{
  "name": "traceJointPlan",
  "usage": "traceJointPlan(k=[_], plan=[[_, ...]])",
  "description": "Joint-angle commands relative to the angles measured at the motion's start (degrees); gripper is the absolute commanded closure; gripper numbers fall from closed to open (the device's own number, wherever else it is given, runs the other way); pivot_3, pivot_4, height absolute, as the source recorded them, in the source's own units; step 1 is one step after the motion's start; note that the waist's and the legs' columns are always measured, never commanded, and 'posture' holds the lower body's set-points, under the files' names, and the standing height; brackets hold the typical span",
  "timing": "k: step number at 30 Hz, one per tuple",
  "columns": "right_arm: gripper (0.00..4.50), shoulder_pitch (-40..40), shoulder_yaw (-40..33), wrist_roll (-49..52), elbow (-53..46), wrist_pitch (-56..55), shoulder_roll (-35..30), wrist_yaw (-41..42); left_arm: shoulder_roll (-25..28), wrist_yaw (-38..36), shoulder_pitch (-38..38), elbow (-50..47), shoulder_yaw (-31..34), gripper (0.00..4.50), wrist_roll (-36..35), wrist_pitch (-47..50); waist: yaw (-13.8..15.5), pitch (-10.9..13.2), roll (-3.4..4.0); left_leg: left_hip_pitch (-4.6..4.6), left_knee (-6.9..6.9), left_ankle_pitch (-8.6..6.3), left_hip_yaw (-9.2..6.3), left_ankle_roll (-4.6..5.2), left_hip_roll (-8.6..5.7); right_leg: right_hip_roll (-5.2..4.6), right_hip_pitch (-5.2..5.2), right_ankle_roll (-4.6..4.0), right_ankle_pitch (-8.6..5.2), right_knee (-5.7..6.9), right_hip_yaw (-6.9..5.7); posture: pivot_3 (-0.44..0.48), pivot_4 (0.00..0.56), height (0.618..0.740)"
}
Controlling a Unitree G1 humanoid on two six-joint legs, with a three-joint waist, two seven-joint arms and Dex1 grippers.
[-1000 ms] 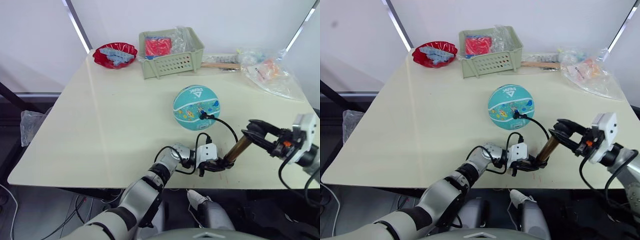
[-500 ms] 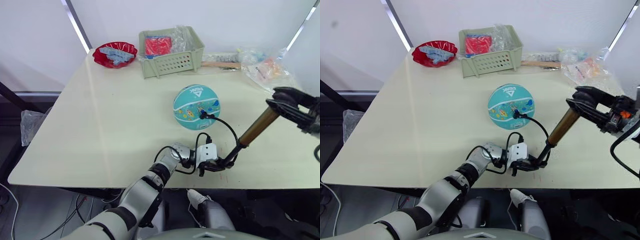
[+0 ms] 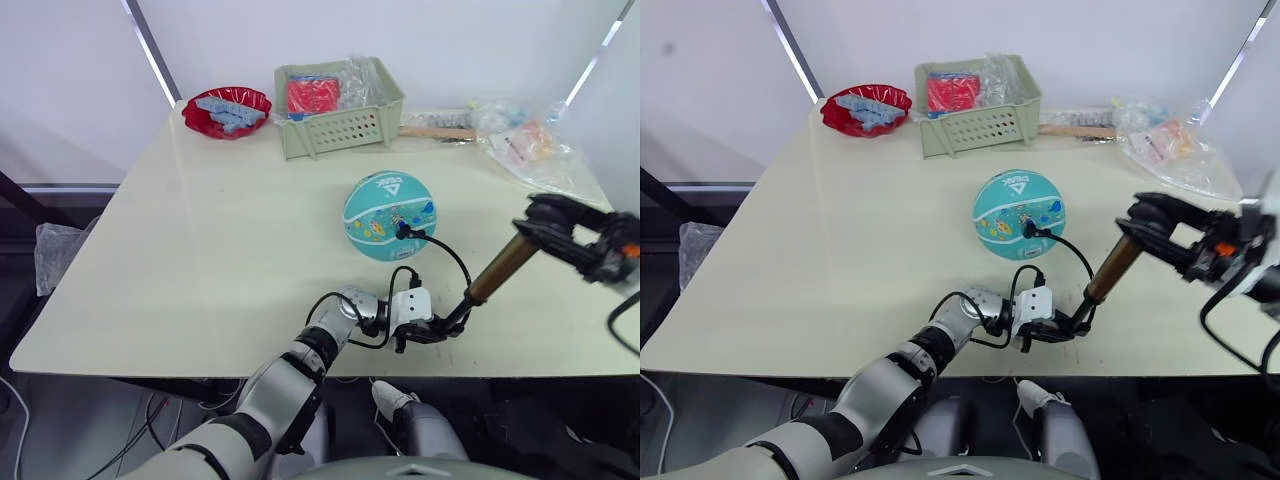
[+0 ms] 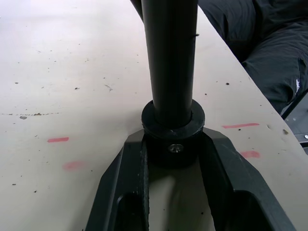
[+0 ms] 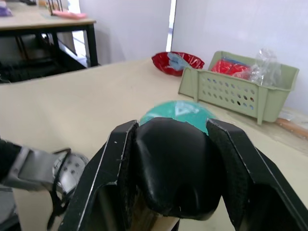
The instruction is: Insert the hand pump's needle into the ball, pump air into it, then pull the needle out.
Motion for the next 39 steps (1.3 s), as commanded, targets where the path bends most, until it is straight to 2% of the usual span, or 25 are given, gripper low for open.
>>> traceJointPlan(k=[1,9,14,17,22,27,39], plan=[[2.78,4.77,8.14,-8.09,2.86,-3.24,2.01,2.45,1.08,-0.55,2.07,4.50,-2.31,3.45,3.42,2.07,-0.05,-0.14,0.06,0.01,0.00,0.00,0.02,0.00,0.00,-0.02,0.00,0.00,0.00,0.00,0.02,0.000,0.150,0.738],[2.78,7.65,15.49,-18.33,9.74,-13.94,7.65,3.44,0.91,-0.44,2.53,4.45,-2.61,3.45,3.72,1.58,-0.03,-0.36,0.05,0.09,0.01,0.00,0.03,0.00,0.01,-0.03,0.04,-0.20,-0.10,0.00,0.01,0.000,0.150,0.738],[2.78,8.64,16.87,-21.67,12.38,-18.47,9.94,3.03,0.81,-0.32,2.75,4.37,-2.79,3.45,3.90,1.26,-0.02,-0.45,0.18,0.08,0.00,0.00,0.03,0.00,-0.02,-0.03,0.04,-0.28,-0.06,0.00,0.02,0.000,0.150,0.738],[2.78,8.49,16.25,-20.38,10.51,-18.56,10.81,2.39,0.86,-0.33,2.90,4.42,-2.88,3.45,4.02,1.06,-0.03,-0.46,0.21,0.09,0.00,0.00,0.03,0.00,-0.02,-0.02,0.04,-0.26,-0.08,0.01,0.02,0.000,0.150,0.738],[2.78,8.55,11.52,-15.24,4.76,-15.82,9.13,2.06,1.03,-0.33,3.24,4.48,-3.09,3.45,4.26,0.64,0.01,-0.38,0.35,0.07,-0.01,0.00,0.02,0.00,-0.01,-0.04,0.04,-0.25,-0.09,0.00,0.01,0.000,0.150,0.738],[2.78,6.10,1.69,-3.24,-1.63,-5.47,2.64,-0.32,1.56,-0.92,3.99,4.41,-3.55,3.45,4.65,-0.23,0.10,-0.13,0.64,-0.08,0.00,0.00,0.06,-0.01,-0.07,-0.13,-0.05,-0.37,-0.01,0.00,0.03,0.000,0.150,0.738],[2.78,-3.12,-13.94,15.77,-2.97,7.31,-7.90,-4.73,2.09,-1.30,4.71,4.31,-3.73,3.45,4.86,-0.93,0.15,0.25,0.78,-0.19,-0.07,0.00,0.05,0.00,-0.10,-0.08,-0.15,-0.36,-0.02,-0.02,0.02,0.000,0.150,0.738]])
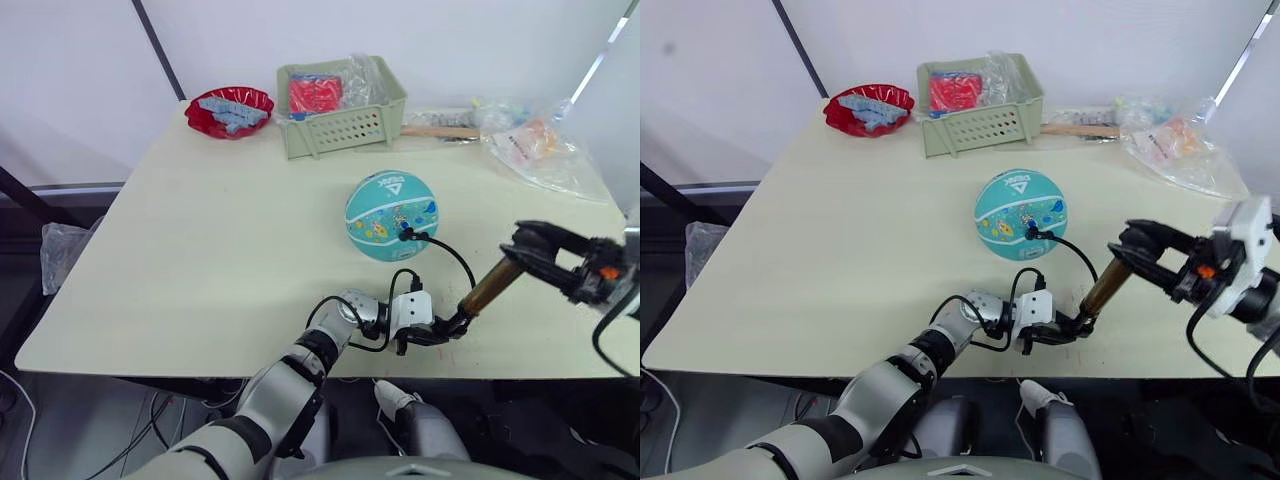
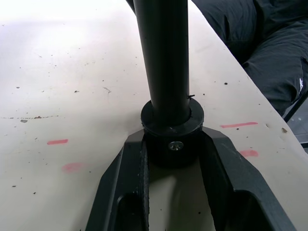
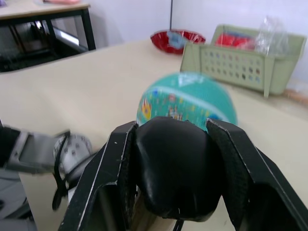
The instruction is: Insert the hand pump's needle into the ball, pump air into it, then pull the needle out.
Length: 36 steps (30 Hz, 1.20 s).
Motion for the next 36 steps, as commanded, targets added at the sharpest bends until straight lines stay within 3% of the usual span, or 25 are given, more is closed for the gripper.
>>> traceJointPlan(k=[1,9,19,27,36], plan=[[2.78,-3.36,-7.47,7.07,-1.58,1.28,-2.26,-1.32,2.22,-1.72,3.31,4.59,-3.65,3.45,4.57,2.12,0.00,0.02,0.00,0.00,0.00,0.00,0.01,0.00,0.00,0.00,0.00,0.02,0.01,0.00,0.00,0.000,0.150,0.738],[2.78,-3.56,-8.70,8.40,-1.35,3.82,-3.65,-0.82,1.88,-1.51,2.77,4.76,-3.54,3.45,4.52,2.28,-0.04,0.03,-0.01,0.01,0.00,0.00,0.03,0.00,0.01,0.00,0.00,0.05,0.03,0.00,0.03,0.000,0.150,0.738],[2.78,4.93,5.82,-8.94,-1.75,-3.90,1.89,4.76,1.77,-1.54,2.22,4.83,-3.42,3.45,4.57,2.55,-0.10,-0.16,-0.26,0.09,0.00,0.00,-0.01,0.00,0.04,0.07,0.05,0.33,0.00,0.00,0.01,0.000,0.150,0.738],[2.78,8.27,16.29,-21.66,4.40,-13.90,8.20,6.95,1.62,-1.50,1.80,4.77,-3.07,3.45,4.36,2.95,-0.12,-0.31,-0.46,0.13,0.00,0.00,-0.01,0.00,0.05,0.07,0.07,0.28,0.02,0.01,0.01,0.000,0.150,0.738],[2.78,10.18,23.17,-30.78,9.44,-21.83,12.81,6.26,1.44,-1.50,1.45,4.75,-2.84,3.45,4.20,3.31,-0.14,-0.51,-0.52,0.19,0.00,0.00,-0.02,0.00,0.05,0.07,0.11,0.09,-0.09,0.01,0.00,0.000,0.150,0.738]])
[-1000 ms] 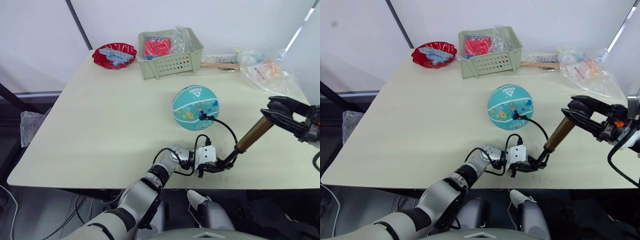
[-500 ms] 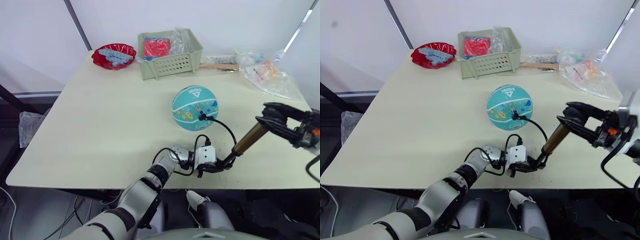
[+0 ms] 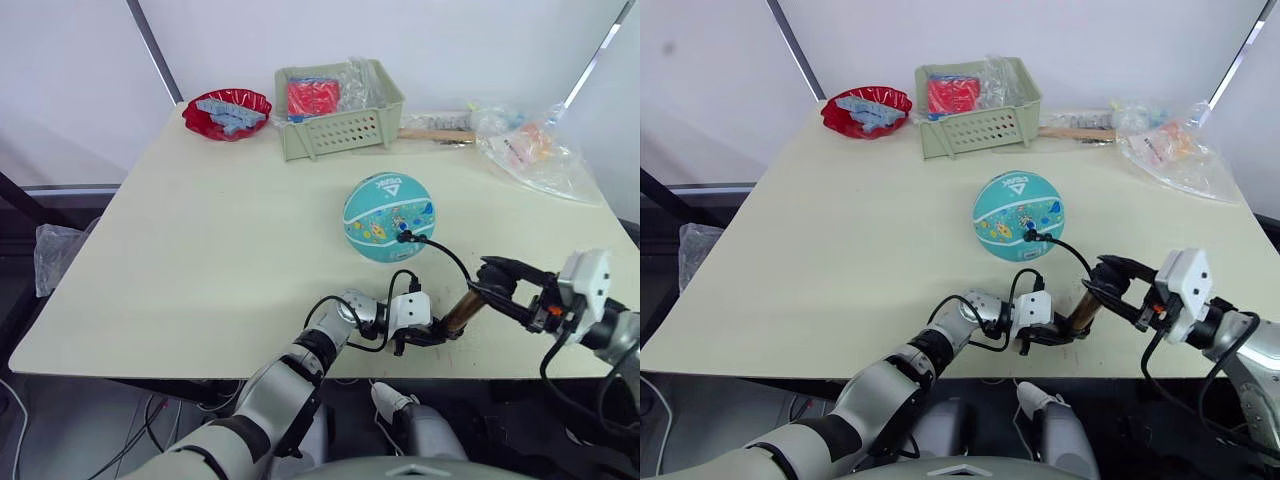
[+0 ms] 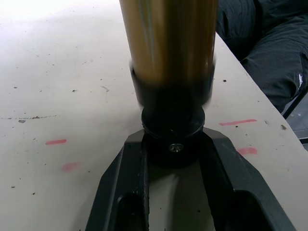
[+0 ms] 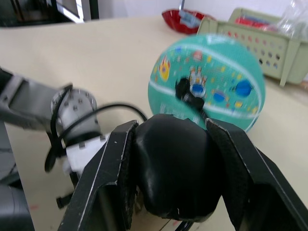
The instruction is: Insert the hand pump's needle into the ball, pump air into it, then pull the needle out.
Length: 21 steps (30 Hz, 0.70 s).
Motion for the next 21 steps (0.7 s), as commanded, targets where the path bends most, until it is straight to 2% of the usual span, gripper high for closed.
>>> traceJointPlan(k=[1,6,11,18,21], plan=[[2.78,2.02,3.14,-3.30,2.68,0.37,0.55,0.17,1.05,-1.54,2.15,4.49,-2.66,3.45,3.47,2.75,-0.02,-0.09,0.02,0.01,0.00,0.00,0.01,0.00,0.00,0.00,0.01,0.00,0.00,0.00,0.01,0.000,0.150,0.738],[2.78,1.36,0.59,-0.81,0.41,0.66,0.33,0.21,0.95,-1.58,2.16,4.48,-2.71,3.45,3.48,2.77,-0.01,-0.12,0.04,0.03,0.00,0.00,0.00,0.00,0.00,0.00,0.02,0.00,0.00,0.00,-0.01,0.000,0.150,0.738],[2.78,-2.61,-8.45,9.78,-5.40,5.50,-3.11,-0.15,0.90,-1.48,1.81,4.64,-2.66,3.45,3.52,2.83,0.05,0.08,0.34,-0.06,0.02,0.00,0.03,0.00,-0.02,-0.07,-0.02,-0.13,0.08,0.00,0.02,0.000,0.150,0.738],[2.78,-5.96,-17.43,17.54,-6.86,12.52,-8.58,-0.83,0.86,-1.55,1.62,4.83,-2.68,3.45,3.61,2.77,0.25,0.33,0.48,-0.15,0.02,0.00,0.04,0.00,-0.06,-0.07,-0.09,-0.11,0.09,0.00,0.01,0.000,0.150,0.738],[2.78,-9.51,-24.29,25.77,-6.75,18.09,-12.81,-2.94,0.76,-1.57,1.42,4.99,-2.71,3.45,3.66,2.78,0.22,0.52,0.62,-0.16,0.07,0.00,0.08,0.00,-0.07,-0.11,-0.09,-0.11,0.09,0.00,0.04,0.000,0.150,0.738]])
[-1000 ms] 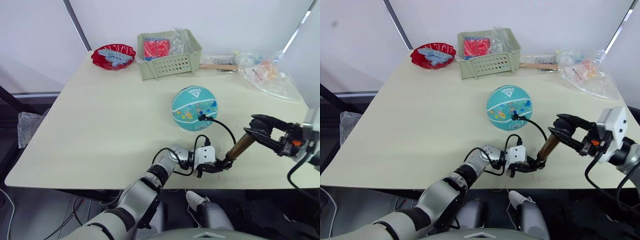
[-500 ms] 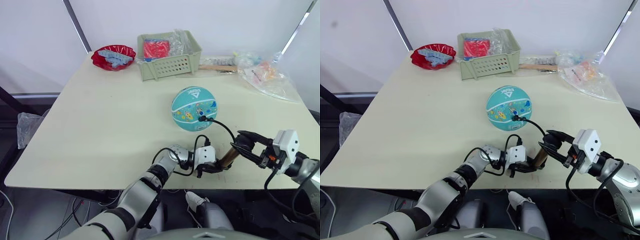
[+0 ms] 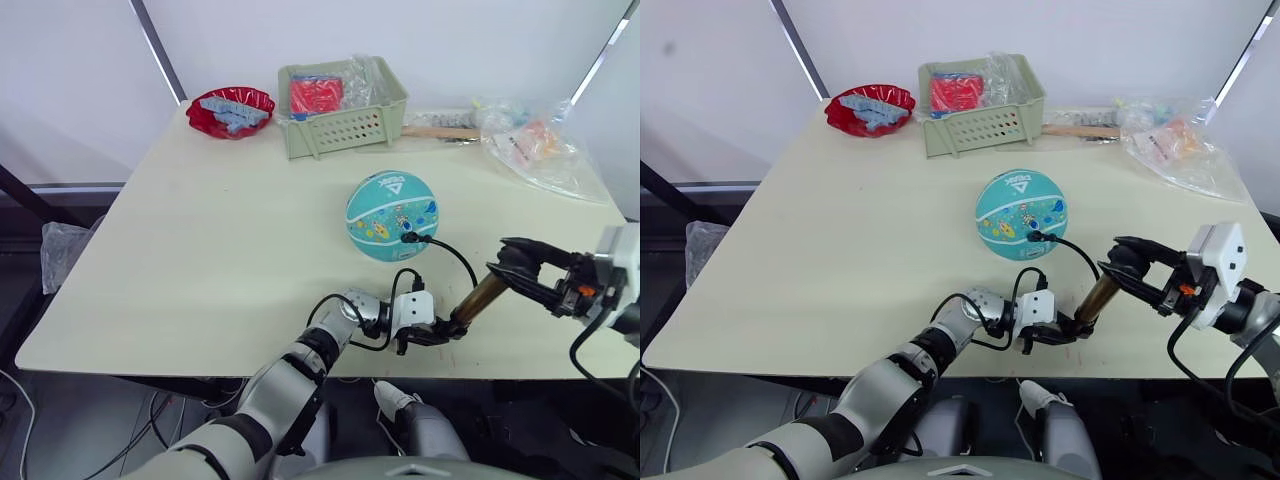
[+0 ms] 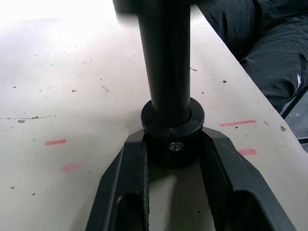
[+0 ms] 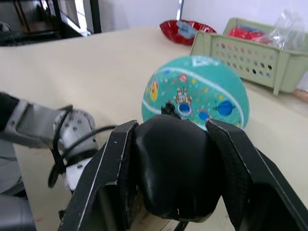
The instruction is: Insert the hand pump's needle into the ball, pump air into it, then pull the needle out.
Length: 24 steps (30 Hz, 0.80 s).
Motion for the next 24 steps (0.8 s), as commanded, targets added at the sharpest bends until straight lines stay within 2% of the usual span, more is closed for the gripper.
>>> traceJointPlan(k=[1,8,15,24], plan=[[2.78,-5.15,-10.61,9.87,-1.57,3.80,-3.64,-3.78,1.45,-1.30,2.19,5.02,-2.75,3.45,3.75,2.38,-0.02,0.07,0.01,0.00,0.01,0.00,0.01,0.00,0.00,0.00,0.00,0.00,0.00,0.00,0.00,0.000,0.150,0.738],[2.78,-11.46,-16.11,17.02,0.77,9.75,-8.43,-7.65,1.26,-1.36,2.03,5.15,-2.86,3.45,3.86,2.35,0.06,0.29,-0.08,-0.04,0.02,0.00,0.02,0.00,0.00,-0.02,-0.02,0.05,0.04,0.00,0.01,0.000,0.150,0.738],[2.78,-10.05,-16.00,16.02,0.02,11.70,-7.45,-7.47,1.11,-1.39,2.03,5.14,-2.89,3.45,3.88,2.34,0.13,0.35,-0.03,-0.08,0.02,0.00,0.01,0.00,0.00,-0.03,-0.05,0.20,0.13,0.00,0.01,0.000,0.150,0.738],[2.78,-0.87,-5.73,7.18,-3.47,7.21,1.07,-4.96,1.07,-1.44,2.34,4.93,-2.82,3.45,3.76,2.41,-0.12,0.18,-0.21,0.06,0.01,0.00,-0.03,0.00,0.03,0.06,0.06,0.32,0.06,0.01,-0.01,0.000,0.150,0.738]])
